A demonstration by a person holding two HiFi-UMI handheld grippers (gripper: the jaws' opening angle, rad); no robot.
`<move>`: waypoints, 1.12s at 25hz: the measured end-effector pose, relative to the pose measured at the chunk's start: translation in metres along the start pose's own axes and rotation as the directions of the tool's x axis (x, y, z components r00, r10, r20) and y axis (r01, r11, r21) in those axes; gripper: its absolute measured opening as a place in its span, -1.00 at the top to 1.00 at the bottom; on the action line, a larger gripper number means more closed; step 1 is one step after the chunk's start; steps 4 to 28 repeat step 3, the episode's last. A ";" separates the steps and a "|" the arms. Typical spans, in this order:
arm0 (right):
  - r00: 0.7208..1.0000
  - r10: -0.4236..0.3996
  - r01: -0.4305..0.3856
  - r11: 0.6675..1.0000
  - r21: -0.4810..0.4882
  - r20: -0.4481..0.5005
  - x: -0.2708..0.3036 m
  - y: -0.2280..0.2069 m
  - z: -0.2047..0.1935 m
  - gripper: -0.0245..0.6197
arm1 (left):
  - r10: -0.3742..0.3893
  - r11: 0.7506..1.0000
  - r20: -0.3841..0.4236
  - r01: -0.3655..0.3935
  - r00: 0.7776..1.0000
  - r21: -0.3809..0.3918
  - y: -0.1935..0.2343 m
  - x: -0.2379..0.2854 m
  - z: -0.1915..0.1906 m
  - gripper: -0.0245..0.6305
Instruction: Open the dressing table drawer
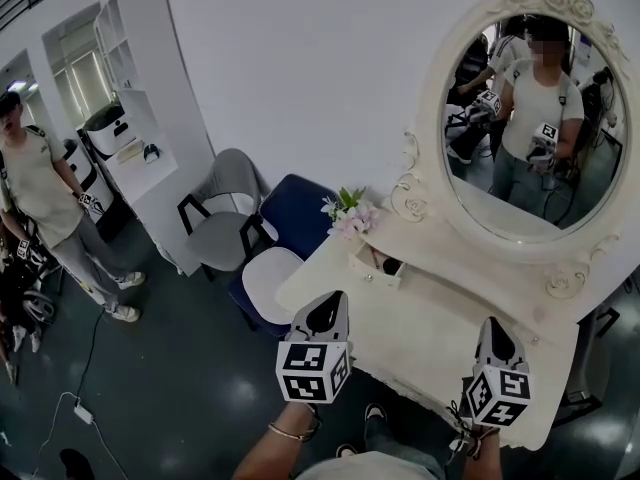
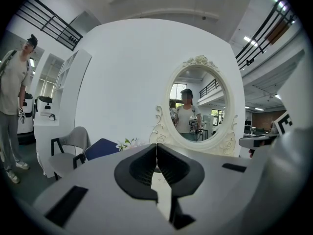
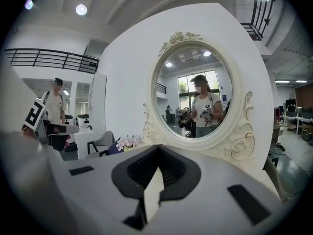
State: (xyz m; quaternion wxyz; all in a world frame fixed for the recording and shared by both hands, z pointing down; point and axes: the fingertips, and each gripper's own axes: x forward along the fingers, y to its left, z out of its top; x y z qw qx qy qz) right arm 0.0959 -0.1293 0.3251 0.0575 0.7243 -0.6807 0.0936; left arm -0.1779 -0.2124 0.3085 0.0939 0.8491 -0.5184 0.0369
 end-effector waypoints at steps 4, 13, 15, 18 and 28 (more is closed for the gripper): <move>1.000 -0.002 0.002 1.000 -0.003 -0.007 0.001 -0.002 -0.002 0.91 | -0.002 1.000 0.000 0.002 1.000 -0.002 -0.001 0.002 0.000 0.87; 1.000 -0.002 0.002 1.000 -0.003 -0.007 0.001 -0.002 -0.002 0.91 | -0.002 1.000 0.000 0.002 1.000 -0.002 -0.001 0.002 0.000 0.87; 1.000 -0.002 0.002 1.000 -0.003 -0.007 0.001 -0.002 -0.002 0.91 | -0.002 1.000 0.000 0.002 1.000 -0.002 -0.001 0.002 0.000 0.87; 1.000 -0.002 0.002 1.000 -0.003 -0.007 0.001 -0.002 -0.002 0.91 | -0.002 1.000 0.000 0.002 1.000 -0.002 -0.001 0.002 0.000 0.87; 1.000 -0.002 0.002 1.000 -0.003 -0.007 0.001 -0.002 -0.002 0.91 | -0.002 1.000 0.000 0.002 1.000 -0.002 -0.001 0.002 0.000 0.87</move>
